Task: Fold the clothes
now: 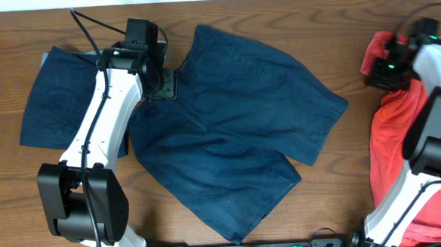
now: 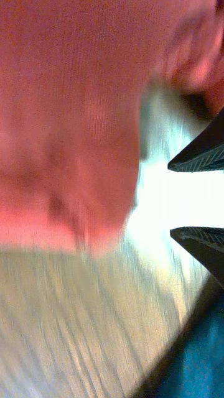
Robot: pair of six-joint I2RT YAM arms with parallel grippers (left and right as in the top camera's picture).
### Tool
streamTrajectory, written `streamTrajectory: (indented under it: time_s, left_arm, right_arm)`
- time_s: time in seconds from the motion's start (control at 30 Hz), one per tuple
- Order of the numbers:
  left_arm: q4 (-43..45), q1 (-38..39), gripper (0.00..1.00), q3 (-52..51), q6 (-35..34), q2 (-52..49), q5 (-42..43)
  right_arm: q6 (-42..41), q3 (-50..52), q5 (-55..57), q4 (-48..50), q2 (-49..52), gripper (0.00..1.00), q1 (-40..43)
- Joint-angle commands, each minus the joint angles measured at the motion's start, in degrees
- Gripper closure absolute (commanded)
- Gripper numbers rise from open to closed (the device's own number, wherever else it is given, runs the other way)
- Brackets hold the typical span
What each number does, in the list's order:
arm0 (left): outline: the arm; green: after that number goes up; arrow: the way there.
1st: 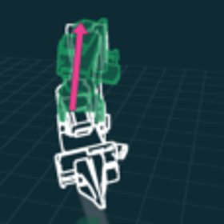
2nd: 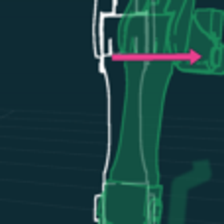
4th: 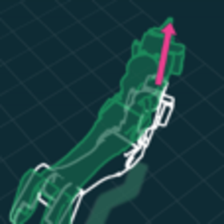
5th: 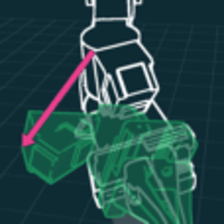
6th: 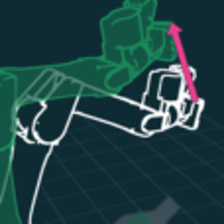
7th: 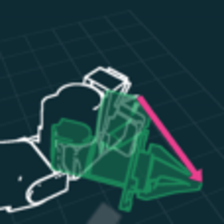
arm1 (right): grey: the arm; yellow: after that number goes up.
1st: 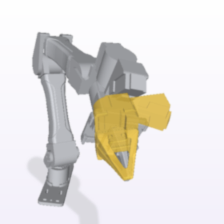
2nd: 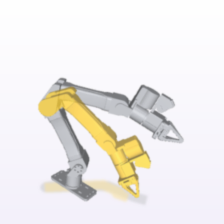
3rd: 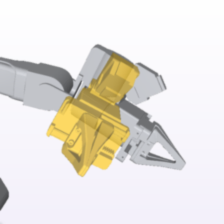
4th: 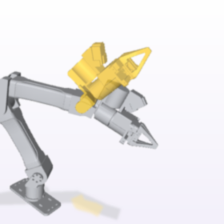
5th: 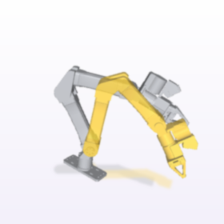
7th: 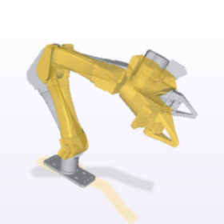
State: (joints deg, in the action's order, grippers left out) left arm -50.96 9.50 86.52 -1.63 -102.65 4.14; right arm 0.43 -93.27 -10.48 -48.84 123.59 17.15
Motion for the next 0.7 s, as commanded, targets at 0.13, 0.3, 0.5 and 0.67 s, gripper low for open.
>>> streamTrajectory:
  time_s: [0.13,0.3,0.5,0.67]
  left_arm:
    - [-1.2,-0.2,0.36,-0.9,0.1,-0.6,-0.1]
    - [-3.0,-0.2,0.29,-0.9,0.1,-0.6,-0.1]
    - [-2.6,-0.2,0.26,-0.9,0.1,-0.6,-0.1]
    - [-2.5,-0.2,0.26,-0.9,0.1,-0.6,-0.1]
  right_arm:
    - [-0.5,0.1,2.1,-0.5,-1.7,0.65,-13.4]
    - [3.5,0.1,4.1,0.3,-1.6,0.27,-20.0]
    - [4.7,0.7,4.7,0.6,-1.6,0.17,-19.7]
    - [9.5,3.3,4.7,0.6,-1.6,0.23,-19.0]
